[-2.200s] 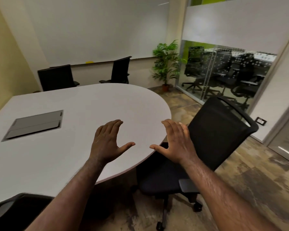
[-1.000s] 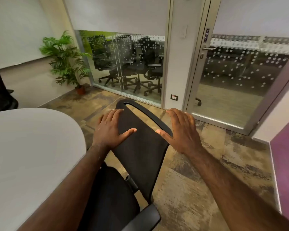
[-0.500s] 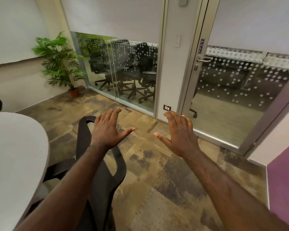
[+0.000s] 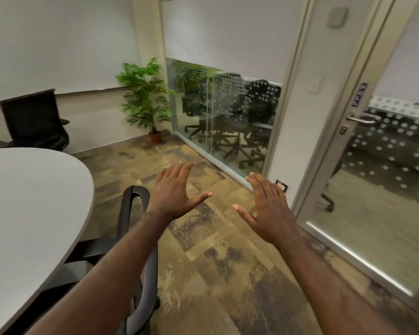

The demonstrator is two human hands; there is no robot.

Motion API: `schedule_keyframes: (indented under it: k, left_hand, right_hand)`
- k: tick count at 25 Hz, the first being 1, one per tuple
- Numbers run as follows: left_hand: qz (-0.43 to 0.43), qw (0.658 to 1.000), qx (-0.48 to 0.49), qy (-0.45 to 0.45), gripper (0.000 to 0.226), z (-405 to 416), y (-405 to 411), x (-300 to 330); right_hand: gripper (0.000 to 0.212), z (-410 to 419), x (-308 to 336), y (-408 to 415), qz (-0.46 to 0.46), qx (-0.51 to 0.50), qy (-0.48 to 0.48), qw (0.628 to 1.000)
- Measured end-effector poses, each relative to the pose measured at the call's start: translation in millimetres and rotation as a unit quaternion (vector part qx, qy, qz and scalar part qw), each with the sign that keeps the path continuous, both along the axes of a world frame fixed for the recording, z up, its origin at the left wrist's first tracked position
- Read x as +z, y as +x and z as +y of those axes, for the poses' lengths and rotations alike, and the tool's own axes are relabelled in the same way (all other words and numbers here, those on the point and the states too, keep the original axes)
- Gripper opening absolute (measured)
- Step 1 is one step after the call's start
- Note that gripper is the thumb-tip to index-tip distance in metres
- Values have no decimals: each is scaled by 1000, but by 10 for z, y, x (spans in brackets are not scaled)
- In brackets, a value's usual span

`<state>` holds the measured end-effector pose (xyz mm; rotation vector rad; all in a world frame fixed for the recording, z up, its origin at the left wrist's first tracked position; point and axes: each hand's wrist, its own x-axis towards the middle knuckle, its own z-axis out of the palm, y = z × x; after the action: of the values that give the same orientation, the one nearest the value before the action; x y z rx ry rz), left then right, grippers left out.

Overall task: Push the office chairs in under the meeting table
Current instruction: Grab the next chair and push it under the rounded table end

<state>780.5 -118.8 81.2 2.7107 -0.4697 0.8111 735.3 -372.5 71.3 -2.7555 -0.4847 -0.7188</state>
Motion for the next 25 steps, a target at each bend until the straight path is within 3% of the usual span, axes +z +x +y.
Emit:
schedule_keyframes:
  k: [7, 14, 20, 25]
  left_hand:
    - [33, 996, 74, -46, 77, 232, 505, -45]
    - [42, 980, 185, -58, 78, 679, 387, -154]
    - [31, 939, 338, -43, 75, 761, -28, -248]
    - [39, 884, 461, -66, 73, 457, -367, -269]
  right_hand:
    - [69, 313, -75, 1082, 21, 98, -21, 995]
    - [65, 1029, -128, 1731, 19, 232, -16, 972]
    - [64, 1588, -215, 1947, 46, 399, -4, 916]
    - [68, 1754, -242, 2029, 91, 537, 1, 839]
